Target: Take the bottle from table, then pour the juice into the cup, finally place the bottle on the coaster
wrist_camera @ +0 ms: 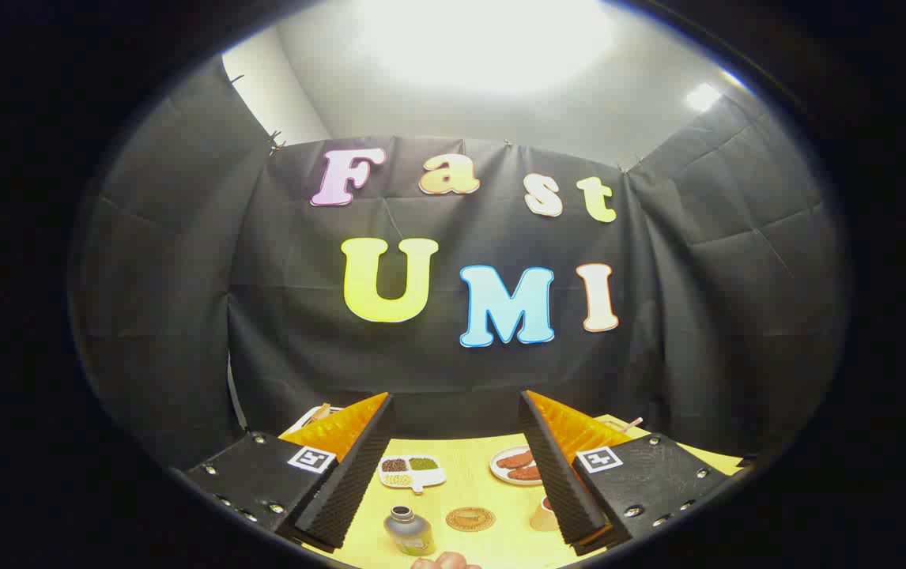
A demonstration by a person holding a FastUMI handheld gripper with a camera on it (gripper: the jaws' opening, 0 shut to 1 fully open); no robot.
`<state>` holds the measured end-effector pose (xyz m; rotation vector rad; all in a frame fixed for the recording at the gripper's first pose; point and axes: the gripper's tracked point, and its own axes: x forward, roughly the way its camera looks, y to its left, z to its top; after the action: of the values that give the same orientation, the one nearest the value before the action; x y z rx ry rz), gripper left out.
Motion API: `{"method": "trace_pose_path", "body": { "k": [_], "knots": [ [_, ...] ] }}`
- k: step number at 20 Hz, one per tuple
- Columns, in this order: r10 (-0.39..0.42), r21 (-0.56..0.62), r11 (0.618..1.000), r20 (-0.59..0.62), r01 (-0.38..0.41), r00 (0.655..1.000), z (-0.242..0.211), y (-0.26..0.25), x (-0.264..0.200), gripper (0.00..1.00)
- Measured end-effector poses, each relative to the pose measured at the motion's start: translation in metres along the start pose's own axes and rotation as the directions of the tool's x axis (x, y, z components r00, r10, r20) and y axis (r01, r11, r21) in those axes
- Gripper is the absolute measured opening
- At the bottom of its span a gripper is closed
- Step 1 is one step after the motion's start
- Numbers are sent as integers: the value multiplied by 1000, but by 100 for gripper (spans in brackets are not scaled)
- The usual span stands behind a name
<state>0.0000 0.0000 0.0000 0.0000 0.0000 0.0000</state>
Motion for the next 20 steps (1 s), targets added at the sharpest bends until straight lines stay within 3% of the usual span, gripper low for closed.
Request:
{"method": "trace_pose_path", "body": {
  "k": [4,15,20],
  "knots": [
    [-4,31,999,-24,5,1000,-14,-5,0,95],
    [-16,59,998,8,16,1000,6,-15,4,95],
    [16,85,996,0,-16,1000,-35,5,16,99]
  ]
}}
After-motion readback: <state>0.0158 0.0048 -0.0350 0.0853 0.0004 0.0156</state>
